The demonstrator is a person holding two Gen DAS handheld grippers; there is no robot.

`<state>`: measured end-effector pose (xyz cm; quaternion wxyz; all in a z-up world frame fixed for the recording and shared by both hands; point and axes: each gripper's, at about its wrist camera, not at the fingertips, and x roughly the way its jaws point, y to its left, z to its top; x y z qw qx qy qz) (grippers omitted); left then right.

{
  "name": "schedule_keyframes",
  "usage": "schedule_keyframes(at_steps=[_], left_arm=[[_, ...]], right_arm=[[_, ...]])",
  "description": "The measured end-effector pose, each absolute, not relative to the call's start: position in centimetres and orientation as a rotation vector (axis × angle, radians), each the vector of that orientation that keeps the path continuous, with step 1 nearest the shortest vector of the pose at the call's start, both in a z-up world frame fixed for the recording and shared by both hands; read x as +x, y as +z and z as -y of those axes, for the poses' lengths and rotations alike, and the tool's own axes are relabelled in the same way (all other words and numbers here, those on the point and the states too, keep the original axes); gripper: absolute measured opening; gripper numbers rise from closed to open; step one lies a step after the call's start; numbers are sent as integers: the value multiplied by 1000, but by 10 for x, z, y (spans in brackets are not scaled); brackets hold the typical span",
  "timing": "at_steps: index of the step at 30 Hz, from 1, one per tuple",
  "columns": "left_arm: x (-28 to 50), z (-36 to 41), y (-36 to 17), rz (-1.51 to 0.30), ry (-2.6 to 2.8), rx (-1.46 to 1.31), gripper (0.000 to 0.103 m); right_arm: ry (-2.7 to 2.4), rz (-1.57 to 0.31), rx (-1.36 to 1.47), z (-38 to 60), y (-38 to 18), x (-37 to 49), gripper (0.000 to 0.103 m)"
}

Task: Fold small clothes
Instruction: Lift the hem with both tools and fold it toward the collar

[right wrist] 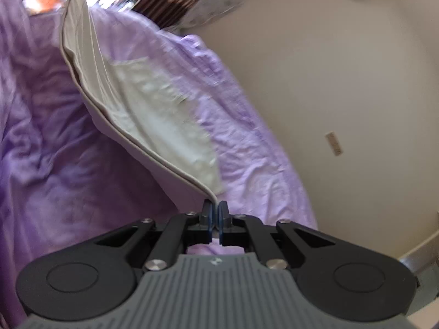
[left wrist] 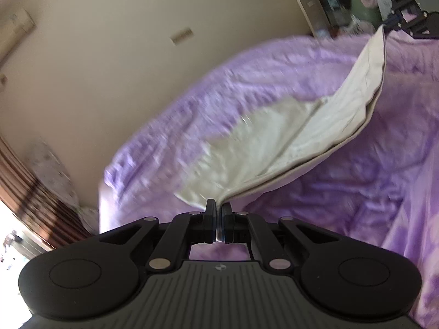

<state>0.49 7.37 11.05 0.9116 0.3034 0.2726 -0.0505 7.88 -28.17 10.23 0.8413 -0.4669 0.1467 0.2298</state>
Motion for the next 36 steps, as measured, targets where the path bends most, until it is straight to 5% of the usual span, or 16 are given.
schedule_keyframes(at_steps=[8,17,36], left_arm=[[-27,-71,153,-466,-76,641,3],[-4,-75,143,-520,-23,642,3],[232,-129,97,-625,140,567,3]], right_arm=[[438,-167,-919,295,140,41,0],[471,-184,-890,290,139,31,0],[422,-306,-789,217,114,276,0]])
